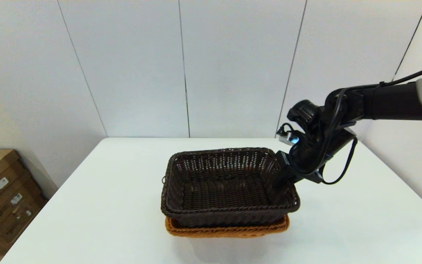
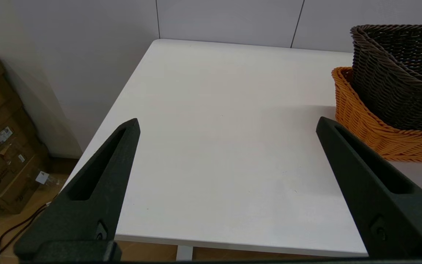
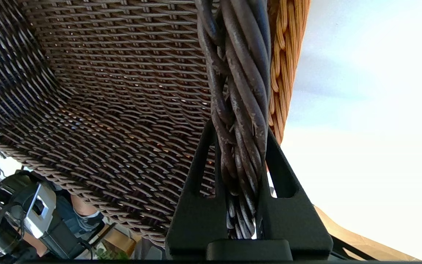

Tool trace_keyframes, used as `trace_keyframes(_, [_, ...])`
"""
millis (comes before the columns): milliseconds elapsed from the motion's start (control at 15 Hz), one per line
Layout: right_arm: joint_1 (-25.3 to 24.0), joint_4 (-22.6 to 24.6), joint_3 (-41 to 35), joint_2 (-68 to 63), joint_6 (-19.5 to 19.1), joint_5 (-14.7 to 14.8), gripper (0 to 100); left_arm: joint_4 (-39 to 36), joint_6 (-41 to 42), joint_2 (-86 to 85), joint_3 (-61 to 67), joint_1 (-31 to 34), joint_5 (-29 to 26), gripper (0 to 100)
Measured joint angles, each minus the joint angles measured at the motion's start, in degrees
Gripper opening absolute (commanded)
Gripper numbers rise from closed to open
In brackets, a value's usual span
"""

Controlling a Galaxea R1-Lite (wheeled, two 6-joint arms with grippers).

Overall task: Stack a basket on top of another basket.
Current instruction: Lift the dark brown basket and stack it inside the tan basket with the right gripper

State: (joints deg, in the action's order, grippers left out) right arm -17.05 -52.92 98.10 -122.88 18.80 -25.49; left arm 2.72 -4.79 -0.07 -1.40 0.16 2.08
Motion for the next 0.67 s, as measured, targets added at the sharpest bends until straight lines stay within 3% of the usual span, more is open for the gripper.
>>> trace_keyframes(667, [-1.29, -0.05, 0.16, -0.96, 0.49, -0.52, 0, 0.00, 0.00, 0.00, 0.00, 0.00, 0.00, 100])
